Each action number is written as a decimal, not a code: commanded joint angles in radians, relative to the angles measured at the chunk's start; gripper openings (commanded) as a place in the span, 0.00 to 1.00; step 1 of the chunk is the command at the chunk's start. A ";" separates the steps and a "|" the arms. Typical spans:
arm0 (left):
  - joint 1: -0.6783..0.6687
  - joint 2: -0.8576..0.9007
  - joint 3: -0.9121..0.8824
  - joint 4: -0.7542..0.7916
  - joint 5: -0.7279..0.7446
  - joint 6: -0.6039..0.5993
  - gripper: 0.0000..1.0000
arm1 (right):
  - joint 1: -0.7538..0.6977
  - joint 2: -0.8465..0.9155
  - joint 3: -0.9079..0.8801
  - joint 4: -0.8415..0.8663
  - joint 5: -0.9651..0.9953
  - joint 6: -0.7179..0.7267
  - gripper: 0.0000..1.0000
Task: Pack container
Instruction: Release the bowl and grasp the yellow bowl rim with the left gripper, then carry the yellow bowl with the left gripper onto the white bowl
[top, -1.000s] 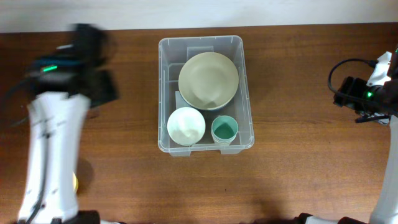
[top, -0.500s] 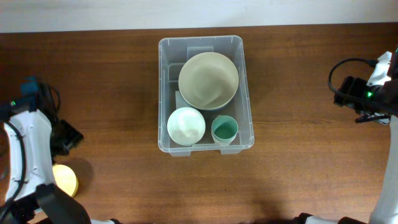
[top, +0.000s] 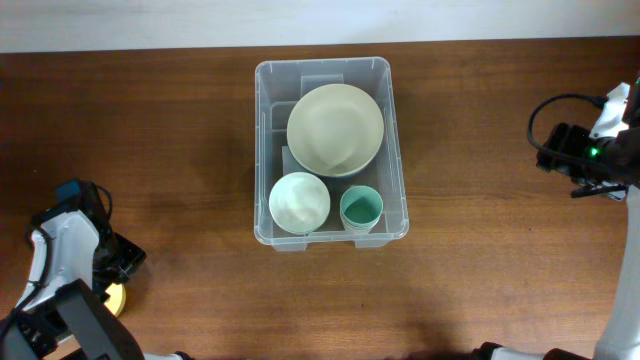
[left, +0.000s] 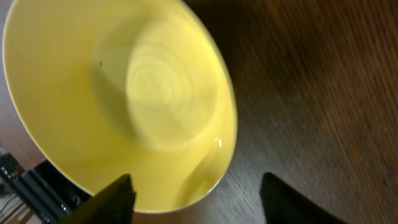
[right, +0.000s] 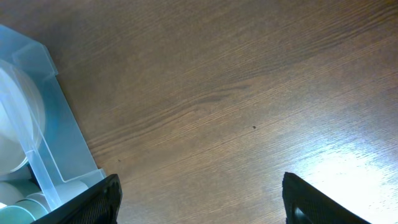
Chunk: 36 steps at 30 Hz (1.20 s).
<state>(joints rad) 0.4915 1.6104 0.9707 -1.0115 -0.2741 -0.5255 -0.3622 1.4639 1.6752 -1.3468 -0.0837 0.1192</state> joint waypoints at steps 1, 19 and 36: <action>0.007 0.002 -0.020 0.023 -0.023 -0.013 0.57 | -0.004 0.003 -0.003 -0.003 0.009 -0.006 0.78; 0.007 0.080 -0.035 0.133 0.026 -0.012 0.01 | -0.004 0.003 -0.003 -0.005 0.009 -0.006 0.78; -0.473 -0.070 0.577 -0.091 0.128 0.003 0.01 | -0.004 0.003 -0.003 -0.005 0.009 -0.006 0.78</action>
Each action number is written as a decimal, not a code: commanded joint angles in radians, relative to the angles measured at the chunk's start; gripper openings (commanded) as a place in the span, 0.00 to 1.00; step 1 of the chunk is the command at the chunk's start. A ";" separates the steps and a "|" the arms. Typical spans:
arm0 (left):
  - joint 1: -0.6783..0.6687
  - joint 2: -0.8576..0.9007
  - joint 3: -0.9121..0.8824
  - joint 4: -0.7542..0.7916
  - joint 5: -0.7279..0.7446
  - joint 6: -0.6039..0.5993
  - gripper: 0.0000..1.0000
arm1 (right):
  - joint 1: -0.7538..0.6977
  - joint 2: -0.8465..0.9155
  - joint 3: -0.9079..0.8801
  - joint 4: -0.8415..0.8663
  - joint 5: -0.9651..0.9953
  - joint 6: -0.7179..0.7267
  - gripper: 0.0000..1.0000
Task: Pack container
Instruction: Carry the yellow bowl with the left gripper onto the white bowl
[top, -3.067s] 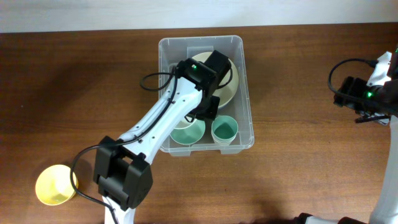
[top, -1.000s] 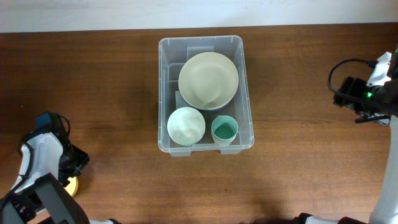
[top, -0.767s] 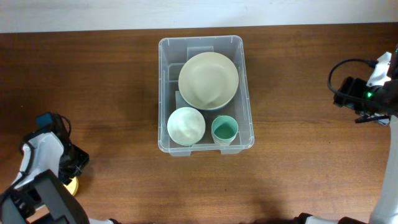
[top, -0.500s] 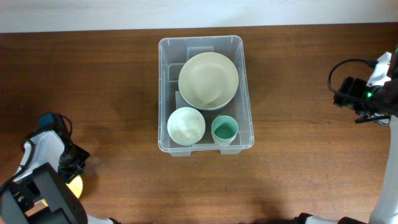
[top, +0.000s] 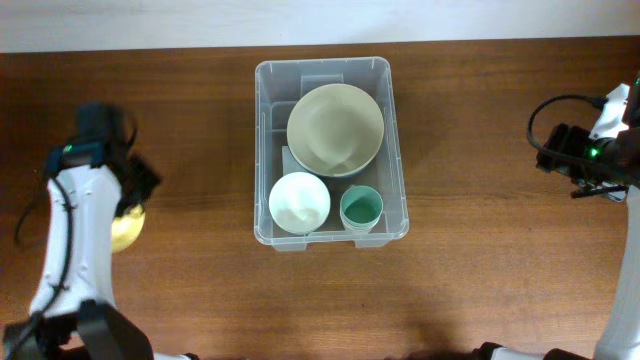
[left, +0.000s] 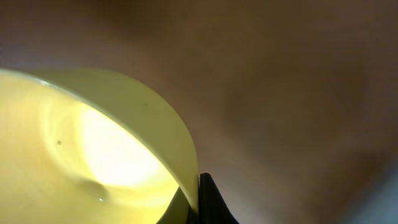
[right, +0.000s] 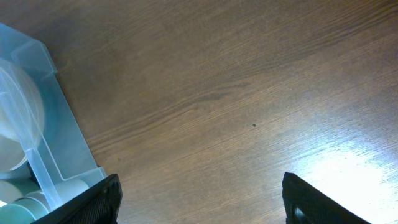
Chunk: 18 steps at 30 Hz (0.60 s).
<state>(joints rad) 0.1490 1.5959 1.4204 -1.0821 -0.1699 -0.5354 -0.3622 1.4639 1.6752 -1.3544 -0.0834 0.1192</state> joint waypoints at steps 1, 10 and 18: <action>-0.188 -0.055 0.167 -0.023 0.024 0.013 0.01 | -0.004 0.003 -0.003 0.003 0.009 -0.006 0.78; -0.632 -0.003 0.232 0.023 0.024 0.038 0.01 | -0.004 0.003 -0.003 0.003 0.009 -0.006 0.78; -0.769 0.109 0.232 0.004 0.028 0.066 0.01 | -0.004 0.003 -0.003 0.003 0.009 -0.006 0.78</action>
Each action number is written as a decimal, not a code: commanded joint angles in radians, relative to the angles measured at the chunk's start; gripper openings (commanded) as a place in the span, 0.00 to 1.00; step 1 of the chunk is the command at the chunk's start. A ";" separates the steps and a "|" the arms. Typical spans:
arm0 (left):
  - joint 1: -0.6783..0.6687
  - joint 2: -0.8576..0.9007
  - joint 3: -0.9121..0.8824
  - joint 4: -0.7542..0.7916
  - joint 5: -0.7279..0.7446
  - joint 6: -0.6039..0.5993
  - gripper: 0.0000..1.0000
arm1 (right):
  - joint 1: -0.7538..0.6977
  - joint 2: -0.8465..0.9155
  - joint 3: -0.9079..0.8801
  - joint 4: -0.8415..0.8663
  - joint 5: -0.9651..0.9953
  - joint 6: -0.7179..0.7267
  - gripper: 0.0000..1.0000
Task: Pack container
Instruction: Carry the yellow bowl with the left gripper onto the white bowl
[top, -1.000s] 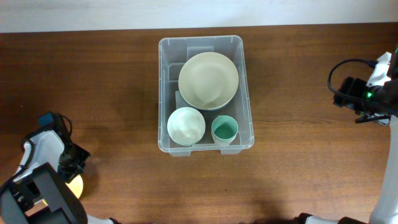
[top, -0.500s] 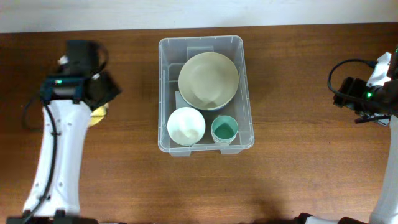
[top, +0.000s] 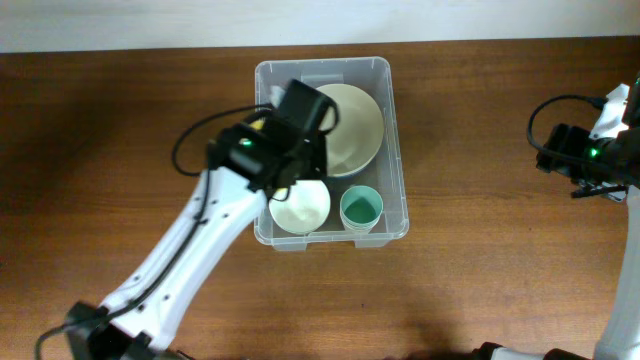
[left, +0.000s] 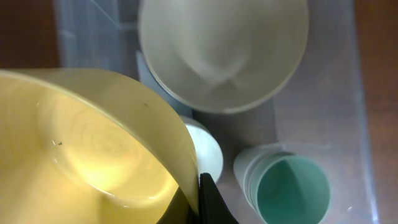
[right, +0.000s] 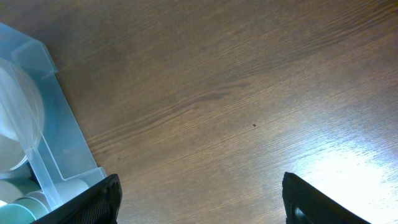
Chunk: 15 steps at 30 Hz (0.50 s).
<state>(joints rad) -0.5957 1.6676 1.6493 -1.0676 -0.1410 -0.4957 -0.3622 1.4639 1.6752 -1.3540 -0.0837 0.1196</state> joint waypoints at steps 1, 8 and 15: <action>-0.027 0.043 0.003 -0.014 0.006 0.027 0.01 | -0.004 0.003 -0.003 0.003 0.009 -0.007 0.78; -0.031 0.085 0.003 -0.019 0.048 0.040 0.00 | -0.004 0.003 -0.003 0.003 0.009 -0.007 0.78; -0.031 0.107 0.003 -0.025 0.095 0.042 0.76 | -0.004 0.003 -0.003 0.003 0.010 -0.007 0.78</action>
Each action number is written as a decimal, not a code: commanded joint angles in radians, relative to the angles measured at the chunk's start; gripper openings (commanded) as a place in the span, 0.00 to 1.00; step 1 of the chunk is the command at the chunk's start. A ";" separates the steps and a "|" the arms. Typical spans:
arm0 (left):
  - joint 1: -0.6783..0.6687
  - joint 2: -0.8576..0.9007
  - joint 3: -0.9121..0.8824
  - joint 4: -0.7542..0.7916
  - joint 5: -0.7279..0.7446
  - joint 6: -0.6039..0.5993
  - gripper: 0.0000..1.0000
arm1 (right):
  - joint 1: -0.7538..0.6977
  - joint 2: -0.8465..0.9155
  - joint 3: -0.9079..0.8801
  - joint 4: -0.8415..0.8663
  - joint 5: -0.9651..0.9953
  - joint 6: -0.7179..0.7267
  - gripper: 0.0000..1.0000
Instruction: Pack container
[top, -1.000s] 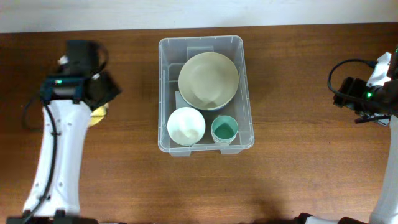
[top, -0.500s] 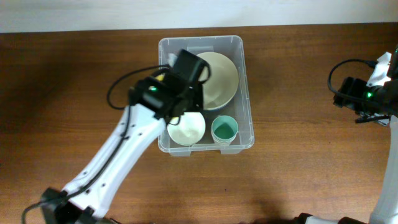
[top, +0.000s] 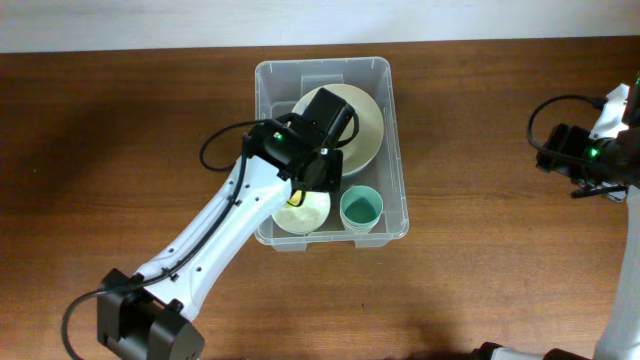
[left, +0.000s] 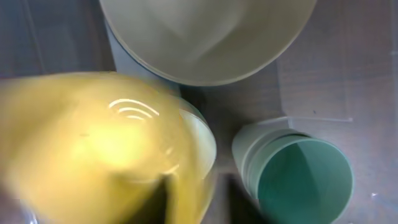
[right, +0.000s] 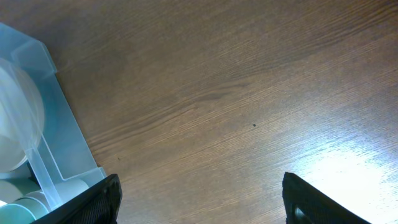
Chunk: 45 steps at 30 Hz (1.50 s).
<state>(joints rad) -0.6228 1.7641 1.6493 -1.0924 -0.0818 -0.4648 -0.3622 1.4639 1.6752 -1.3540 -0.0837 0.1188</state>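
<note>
The clear plastic container (top: 262, 120) stands mid-table. In it are a large cream bowl (top: 367, 125), a small white bowl (top: 312, 214) and a stack of green cups (top: 361, 209). My left gripper (top: 308, 185) reaches into the container. In the left wrist view the yellow bowl (left: 93, 143) is blurred and sits over the white bowl (left: 206, 140). The left gripper (left: 198, 202) is open, its dark fingers apart on either side of the yellow rim, beside the green cups (left: 305, 180). My right gripper (right: 199, 208) is open over bare wood, well to the container's right.
The container's corner (right: 37, 124) shows at the left of the right wrist view. Brown wooden table (top: 500, 280) surrounds the container on all sides. The left arm (top: 200, 250) crosses the table from the front left.
The left gripper has sunk lower into the container with the yellow bowl, now over the white bowl. Its fingers, shut on the rim before, now stand apart. The right arm has not moved.
The left gripper was open beside the yellow bowl at the table's front left. Then it was shut on the bowl's rim, holding it at the left. Then it held the bowl over the container, and now stands open with the bowl over the white bowl.
</note>
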 joint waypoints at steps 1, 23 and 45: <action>-0.004 0.010 0.003 0.000 0.034 0.011 0.84 | -0.004 0.003 -0.003 0.003 0.010 -0.006 0.78; 0.201 0.011 0.126 -0.014 -0.068 0.172 0.01 | -0.004 0.003 -0.003 0.003 0.010 -0.006 0.78; 0.178 0.285 0.125 -0.053 0.094 0.175 0.00 | -0.004 0.003 -0.003 0.002 0.010 -0.006 0.78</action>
<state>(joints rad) -0.4438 2.0262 1.7626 -1.1389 -0.0238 -0.3054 -0.3622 1.4639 1.6752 -1.3540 -0.0837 0.1188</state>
